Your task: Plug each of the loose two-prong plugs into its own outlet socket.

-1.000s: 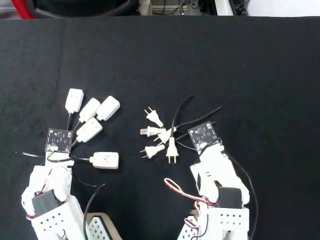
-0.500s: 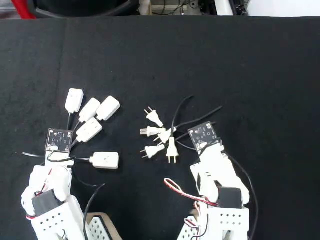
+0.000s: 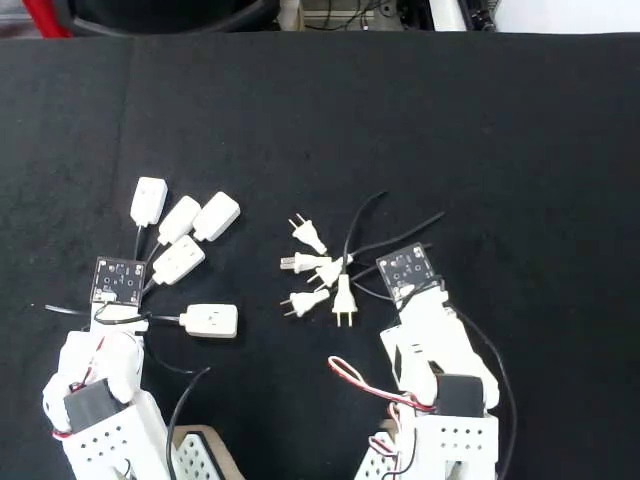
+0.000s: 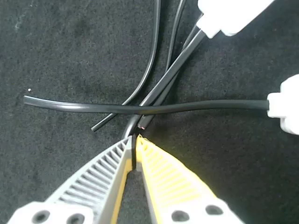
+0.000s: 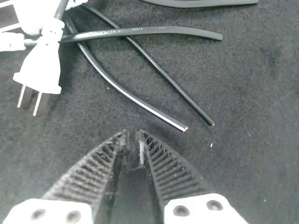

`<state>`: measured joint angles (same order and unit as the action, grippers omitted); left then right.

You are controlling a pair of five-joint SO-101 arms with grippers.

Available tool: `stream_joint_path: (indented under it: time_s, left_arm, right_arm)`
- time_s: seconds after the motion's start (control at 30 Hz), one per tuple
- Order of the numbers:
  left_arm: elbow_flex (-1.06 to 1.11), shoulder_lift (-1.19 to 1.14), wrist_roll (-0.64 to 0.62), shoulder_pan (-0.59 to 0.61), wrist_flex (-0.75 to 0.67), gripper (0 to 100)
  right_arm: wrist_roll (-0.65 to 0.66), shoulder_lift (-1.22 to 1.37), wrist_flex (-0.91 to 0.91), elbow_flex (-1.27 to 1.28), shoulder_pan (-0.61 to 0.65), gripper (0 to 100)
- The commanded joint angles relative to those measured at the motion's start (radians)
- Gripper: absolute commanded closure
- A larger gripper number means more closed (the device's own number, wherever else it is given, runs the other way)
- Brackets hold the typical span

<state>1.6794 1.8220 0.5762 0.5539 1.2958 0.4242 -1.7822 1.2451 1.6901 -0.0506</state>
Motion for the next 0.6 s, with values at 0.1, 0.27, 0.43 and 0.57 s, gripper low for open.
stream_joint_path:
  time_s: [0.1,0.27,0.43,0.57]
  left_arm:
    - [0.021,0.000,0.000,-0.004,0.012,97]
    - [0.021,0.000,0.000,-0.004,0.012,97]
    - [0.021,0.000,0.000,-0.004,0.012,97]
    - [0.021,0.000,0.000,-0.004,0.012,97]
  right_arm:
    - [-0.011,0.002,-0.002,0.001,0.012,96.2]
    - [-0.014,0.002,-0.046,-0.007,0.020,96.2]
    - [-0.275,0.016,-0.103,-0.084,0.144,96.1]
    - [-0.351,0.081,-0.094,-0.148,0.258,95.9]
